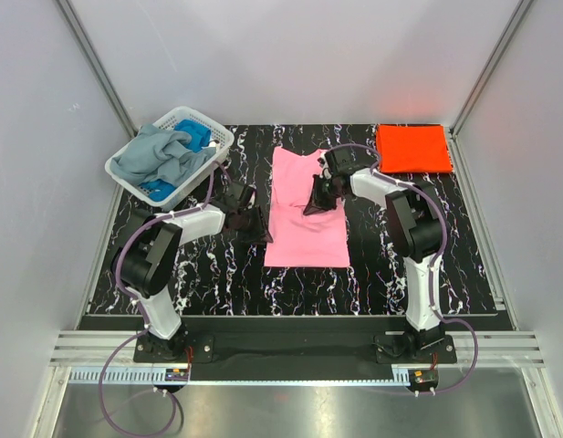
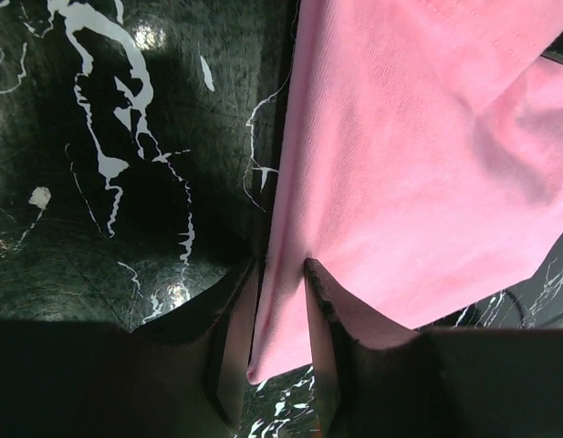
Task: Fold and stack the t-shirts
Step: Fold the tshirt
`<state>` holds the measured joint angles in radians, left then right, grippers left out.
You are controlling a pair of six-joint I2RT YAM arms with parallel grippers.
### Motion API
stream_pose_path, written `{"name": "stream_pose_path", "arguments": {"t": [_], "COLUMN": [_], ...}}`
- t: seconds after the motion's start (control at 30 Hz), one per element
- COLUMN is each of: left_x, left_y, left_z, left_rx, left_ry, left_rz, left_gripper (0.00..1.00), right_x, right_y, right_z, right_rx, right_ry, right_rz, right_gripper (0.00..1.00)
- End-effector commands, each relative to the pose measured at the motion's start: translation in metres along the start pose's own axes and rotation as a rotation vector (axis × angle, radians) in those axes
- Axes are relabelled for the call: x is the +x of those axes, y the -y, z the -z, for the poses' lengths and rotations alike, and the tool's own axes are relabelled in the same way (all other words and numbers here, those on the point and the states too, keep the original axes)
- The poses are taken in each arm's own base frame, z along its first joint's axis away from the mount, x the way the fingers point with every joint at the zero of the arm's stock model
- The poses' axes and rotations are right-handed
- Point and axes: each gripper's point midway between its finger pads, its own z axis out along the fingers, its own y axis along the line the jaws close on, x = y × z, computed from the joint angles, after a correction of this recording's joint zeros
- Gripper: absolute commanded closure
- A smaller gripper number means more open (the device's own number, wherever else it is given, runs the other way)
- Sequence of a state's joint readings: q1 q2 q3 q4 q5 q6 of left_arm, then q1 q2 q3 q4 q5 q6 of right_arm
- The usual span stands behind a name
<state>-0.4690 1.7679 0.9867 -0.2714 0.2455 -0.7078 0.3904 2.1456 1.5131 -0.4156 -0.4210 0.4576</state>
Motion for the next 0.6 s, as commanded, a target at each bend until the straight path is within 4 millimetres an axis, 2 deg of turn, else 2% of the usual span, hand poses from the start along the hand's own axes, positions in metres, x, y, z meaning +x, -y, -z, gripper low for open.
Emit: {"name": "stream_pose_path", "arguments": {"t": [0.0,0.1,0.17,0.2,0.23,0.27,0.33,0.4,0.43,0.5,0.57], "left_x": [0.000,-0.009,-0.026,-0.033,-0.047,-0.056,-0.076,-0.086,-0.095,-0.109,-0.110], "left_y": [-0.026,-0.023,-0.008,-0.002,0.011,0.018,0.035,0.045,0.050,0.054,0.053], "left_z": [-0.001,0.007,0.021,0.026,0.035,0.040,0.045,0.045,0.041,0.040,0.028], "left_rx": [-0.127,-0.137,-0.103,-0.082,-0.045,0.003,0.070,0.132,0.150,0.160,0.175], "left_ry": [0.029,0.047,0.094,0.111,0.144,0.153,0.186,0.174,0.177,0.192,0.163], "left_rz": [-0.016,-0.044,-0.074,-0.096,-0.113,-0.122,-0.190,-0.222,-0.259,-0.307,-0.335], "left_gripper": [0.66,0.65,0.62,0.59,0.58,0.57,0.52,0.51,0.50,0.49,0.49], "right_x": [-0.026,-0.030,-0.033,-0.037,-0.036,-0.035,-0.029,-0.016,-0.013,-0.009,-0.014], "right_y": [-0.035,-0.032,-0.017,-0.009,-0.008,-0.007,0.004,0.021,0.023,0.026,0.033], "right_z": [0.032,0.045,0.055,0.069,0.077,0.085,0.097,0.096,0.096,0.097,0.102], "right_rx": [-0.061,-0.016,0.046,0.046,0.014,-0.003,-0.019,0.031,0.008,-0.025,-0.051], "right_ry": [0.090,0.096,0.115,0.136,0.134,0.135,0.099,0.026,0.004,-0.014,-0.005], "right_rz": [0.063,0.082,0.074,0.059,0.067,0.077,0.135,0.154,0.189,0.208,0.202], "right_gripper": [0.99,0.87,0.78,0.76,0.74,0.67,0.59,0.56,0.56,0.56,0.57]}}
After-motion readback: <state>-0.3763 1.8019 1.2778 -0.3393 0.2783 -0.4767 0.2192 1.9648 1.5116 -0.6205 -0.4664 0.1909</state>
